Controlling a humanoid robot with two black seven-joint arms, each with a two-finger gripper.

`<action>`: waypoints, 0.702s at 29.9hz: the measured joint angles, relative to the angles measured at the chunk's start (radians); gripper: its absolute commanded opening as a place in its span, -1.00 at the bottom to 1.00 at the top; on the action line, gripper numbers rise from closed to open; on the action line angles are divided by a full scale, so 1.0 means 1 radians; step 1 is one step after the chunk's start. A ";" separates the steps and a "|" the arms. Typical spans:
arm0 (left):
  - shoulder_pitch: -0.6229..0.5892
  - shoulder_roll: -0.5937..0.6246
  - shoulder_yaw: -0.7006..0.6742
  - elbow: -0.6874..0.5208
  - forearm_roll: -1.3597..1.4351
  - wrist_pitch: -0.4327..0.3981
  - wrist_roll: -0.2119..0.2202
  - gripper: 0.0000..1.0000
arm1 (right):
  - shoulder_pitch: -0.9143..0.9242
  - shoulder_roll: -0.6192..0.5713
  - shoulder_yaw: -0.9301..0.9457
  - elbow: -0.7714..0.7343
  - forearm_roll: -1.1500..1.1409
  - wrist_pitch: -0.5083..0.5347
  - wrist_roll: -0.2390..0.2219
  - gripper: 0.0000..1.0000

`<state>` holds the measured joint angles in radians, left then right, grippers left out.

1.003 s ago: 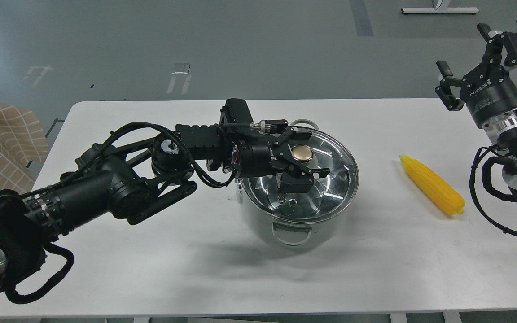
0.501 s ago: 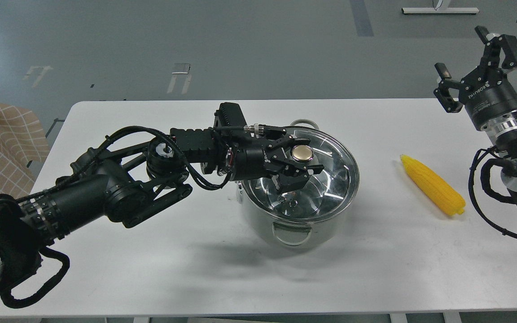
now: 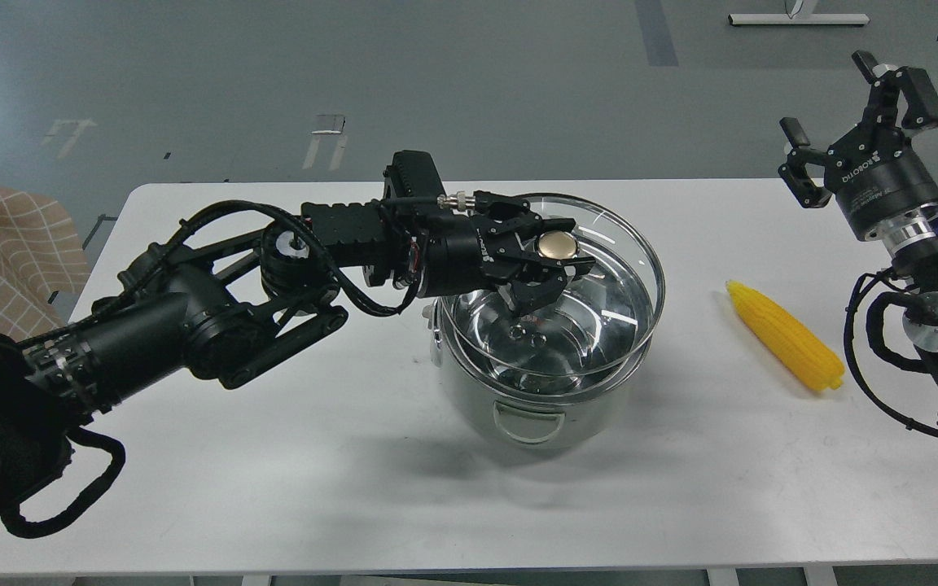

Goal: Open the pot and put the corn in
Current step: 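Lift the glass lid off the pot with the left gripper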

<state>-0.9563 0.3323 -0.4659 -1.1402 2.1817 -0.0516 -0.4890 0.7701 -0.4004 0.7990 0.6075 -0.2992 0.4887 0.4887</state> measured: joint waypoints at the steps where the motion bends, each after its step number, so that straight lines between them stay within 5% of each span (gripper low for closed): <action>1: -0.013 0.028 0.000 -0.012 0.000 -0.002 0.000 -1.00 | 0.000 0.000 0.000 0.000 0.000 0.000 0.000 1.00; 10: -0.011 0.435 0.007 -0.144 -0.157 0.014 0.000 -1.00 | -0.002 -0.008 -0.001 0.000 0.000 0.000 0.000 1.00; 21: 0.311 0.636 -0.010 -0.109 -0.301 0.307 0.000 -1.00 | -0.007 -0.005 -0.001 0.002 -0.001 0.000 0.000 1.00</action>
<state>-0.6450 0.9679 -0.4759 -1.2495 1.8811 0.2558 -0.4891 0.7634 -0.4055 0.7976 0.6092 -0.3005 0.4887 0.4887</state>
